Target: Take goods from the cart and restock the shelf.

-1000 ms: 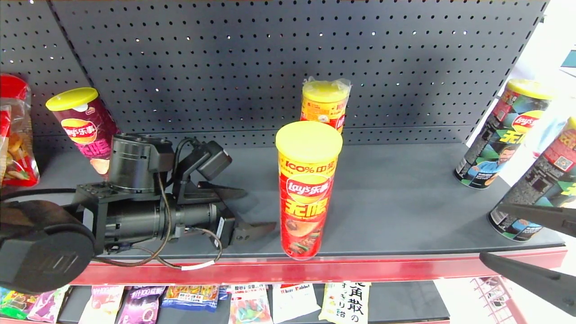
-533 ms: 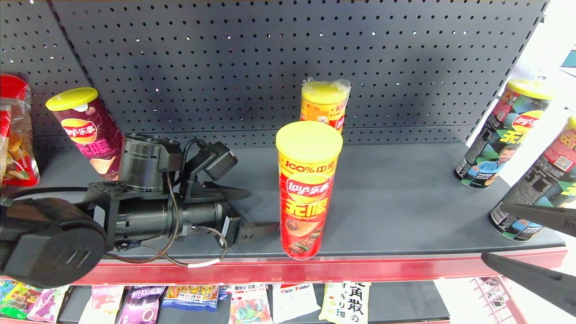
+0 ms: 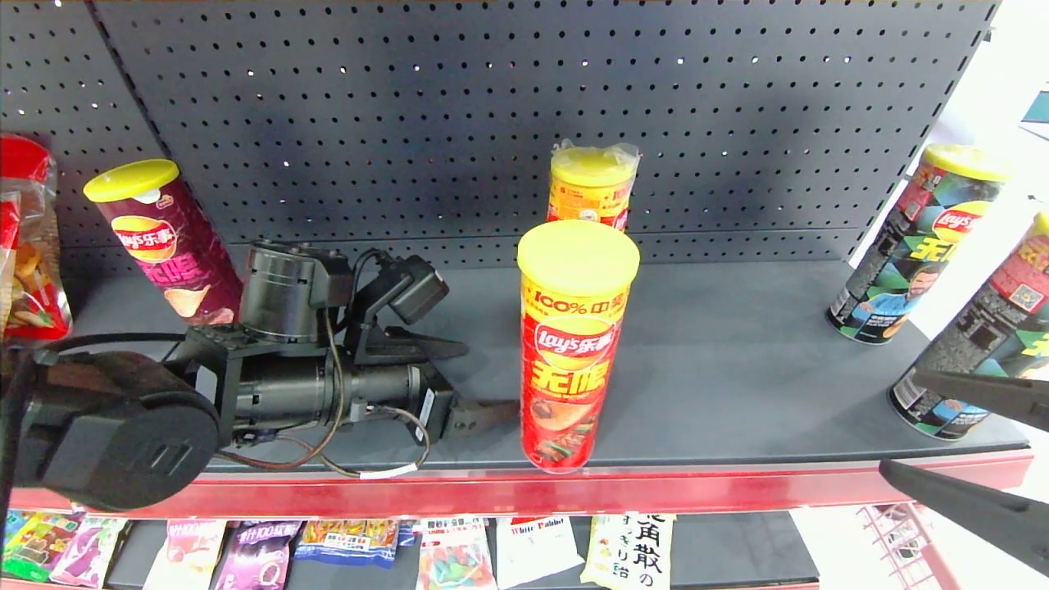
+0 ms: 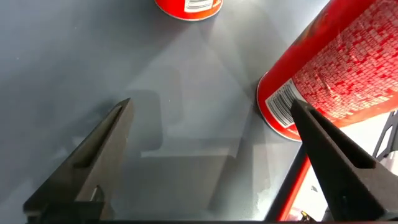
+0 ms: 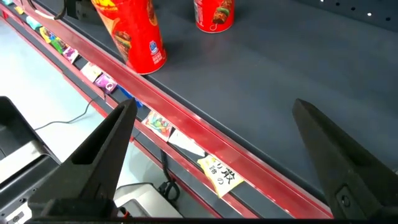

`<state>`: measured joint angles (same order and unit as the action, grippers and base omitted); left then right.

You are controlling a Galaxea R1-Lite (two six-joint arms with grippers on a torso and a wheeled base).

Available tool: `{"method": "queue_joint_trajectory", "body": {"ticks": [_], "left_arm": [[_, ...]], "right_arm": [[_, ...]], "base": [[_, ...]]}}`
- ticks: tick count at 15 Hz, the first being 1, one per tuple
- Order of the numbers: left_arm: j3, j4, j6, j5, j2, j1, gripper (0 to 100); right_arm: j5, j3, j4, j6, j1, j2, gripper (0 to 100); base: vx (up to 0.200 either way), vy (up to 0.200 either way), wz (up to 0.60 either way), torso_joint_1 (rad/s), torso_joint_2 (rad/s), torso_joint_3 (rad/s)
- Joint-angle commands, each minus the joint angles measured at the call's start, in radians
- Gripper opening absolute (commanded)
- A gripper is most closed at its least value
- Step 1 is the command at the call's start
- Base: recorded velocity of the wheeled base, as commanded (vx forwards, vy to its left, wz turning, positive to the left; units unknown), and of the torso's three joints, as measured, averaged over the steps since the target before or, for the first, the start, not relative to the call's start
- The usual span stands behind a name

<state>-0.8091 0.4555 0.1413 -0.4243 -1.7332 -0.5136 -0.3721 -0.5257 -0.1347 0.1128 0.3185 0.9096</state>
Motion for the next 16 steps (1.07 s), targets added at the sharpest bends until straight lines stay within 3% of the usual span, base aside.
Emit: {"method": "queue_joint_trajectory", "body": {"ticks": [1,5,7,11,13,14,16], "left_arm": [[-0.001,0.0,0.0,0.002,-0.002,-0.002,100],[0.015,0.0,-0.002,0.021,0.009,0.0,100],[0.079,-0.003,-0.008,0.061,0.103,0.014,100],[0.232,-0.032,-0.008,0.099,0.374,0.113,100],[0.306,-0.069,-0.006,0.44,0.524,0.149,100],[0.332,-0.069,-0.012,0.522,0.566,0.149,100],[0.37,-0.067,-0.023,0.496,0.636,0.15,100]], "right_arm": [[-0.001,0.0,0.0,-0.005,0.001,-0.001,100],[-0.001,0.01,0.001,-0.008,0.001,-0.003,100],[0.007,0.029,0.003,-0.008,-0.015,-0.008,100],[0.032,0.109,0.001,-0.005,-0.091,-0.089,100],[0.039,0.158,0.004,0.015,-0.157,-0.163,100],[0.053,0.174,0.001,0.024,-0.217,-0.179,100],[0.111,0.193,-0.01,0.024,-0.315,-0.186,100]], "base": [[0.0,0.0,0.0,0.0,0.0,0.0],[0.0,0.0,0.0,0.0,0.0,0.0],[0.0,0.0,0.0,0.0,0.0,0.0],[0.0,0.0,0.0,0.0,0.0,0.0],[0.0,0.0,0.0,0.0,0.0,0.0],[0.0,0.0,0.0,0.0,0.0,0.0],[0.0,0.0,0.0,0.0,0.0,0.0]]}}
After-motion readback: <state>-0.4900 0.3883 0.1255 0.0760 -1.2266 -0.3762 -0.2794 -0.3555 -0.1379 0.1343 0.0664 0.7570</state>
